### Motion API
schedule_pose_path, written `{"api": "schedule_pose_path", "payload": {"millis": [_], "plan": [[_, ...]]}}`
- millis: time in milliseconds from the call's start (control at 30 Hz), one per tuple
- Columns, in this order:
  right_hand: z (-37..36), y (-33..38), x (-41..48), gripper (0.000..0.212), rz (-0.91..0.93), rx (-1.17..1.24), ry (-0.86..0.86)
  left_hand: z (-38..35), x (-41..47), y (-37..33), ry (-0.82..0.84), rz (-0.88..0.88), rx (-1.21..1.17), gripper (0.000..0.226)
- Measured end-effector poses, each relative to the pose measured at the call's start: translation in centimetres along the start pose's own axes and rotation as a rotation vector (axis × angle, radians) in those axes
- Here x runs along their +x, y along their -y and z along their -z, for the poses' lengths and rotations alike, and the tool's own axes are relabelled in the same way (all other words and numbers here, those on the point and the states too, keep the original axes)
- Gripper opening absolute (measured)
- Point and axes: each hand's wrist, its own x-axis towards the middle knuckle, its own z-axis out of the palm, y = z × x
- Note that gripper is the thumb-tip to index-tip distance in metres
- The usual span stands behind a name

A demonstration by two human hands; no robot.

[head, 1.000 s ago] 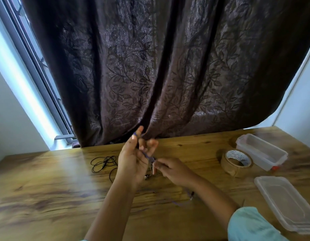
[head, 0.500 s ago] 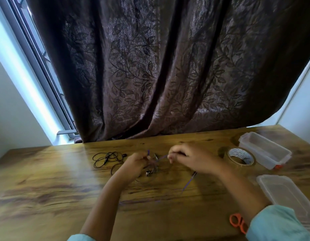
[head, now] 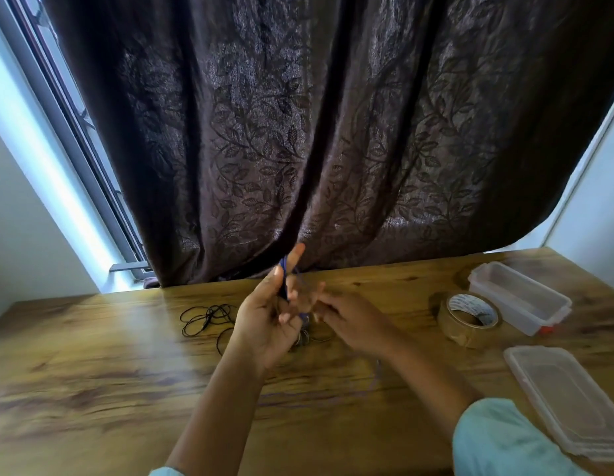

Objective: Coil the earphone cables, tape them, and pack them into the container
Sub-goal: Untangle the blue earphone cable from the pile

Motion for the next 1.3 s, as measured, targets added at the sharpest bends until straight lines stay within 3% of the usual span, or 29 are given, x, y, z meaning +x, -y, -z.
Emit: {"api": "schedule_pose_path", "payload": {"millis": [100,200,433,533,633,700,900,1000,1067,1200,1300], "plan": [[-2.5,1.1,-0.7,0.019,-0.005,0.105,0.163,-0.2,0.8,0.1,-0.131,-0.124,-0.001,0.047],[-4.2,1.4,-2.1,0.024,-0.082,0.326,0.311,0.6,1.3,-0.8,-0.166,-0.218,0.152,0.043],[-0.1,1.2,-2.9,0.024,-0.157,0.486,0.287,3.0,0.6,-0.6,-0.216,-0.194,0.942,0.046],[2.4,0.6,-2.9,0.021,-0.179,0.514,0.212,3.5,0.1,-0.4,-0.205,-0.062,1.120,0.034],[4.8,0.6,-2.5,0.019,-0.099,0.414,0.117,2.3,-0.6,-0.2,-0.084,0.169,1.094,0.021],[5.9,0.8,-1.9,0.017,-0.010,0.340,0.010,1.4,-0.9,0.4,0.004,0.282,1.057,0.025],[5.6,0.7,-0.3,0.014,0.023,0.433,-0.194,0.9,-1.3,1.1,0.182,0.398,0.379,0.043],[3.8,0.9,-0.1,0.017,-0.028,0.574,-0.246,0.9,-1.1,0.6,0.270,0.351,0.103,0.049],[2.3,1.1,-0.4,0.022,-0.094,0.612,-0.193,0.5,-1.1,0.4,0.266,0.270,0.047,0.047],[-0.5,1.0,-0.8,0.023,-0.176,0.652,-0.059,-0.5,-0.7,0.6,0.113,0.125,0.071,0.042],[-2.0,1.4,-1.5,0.024,-0.140,0.593,0.089,-0.3,0.0,0.4,-0.004,0.029,0.108,0.045]]}}
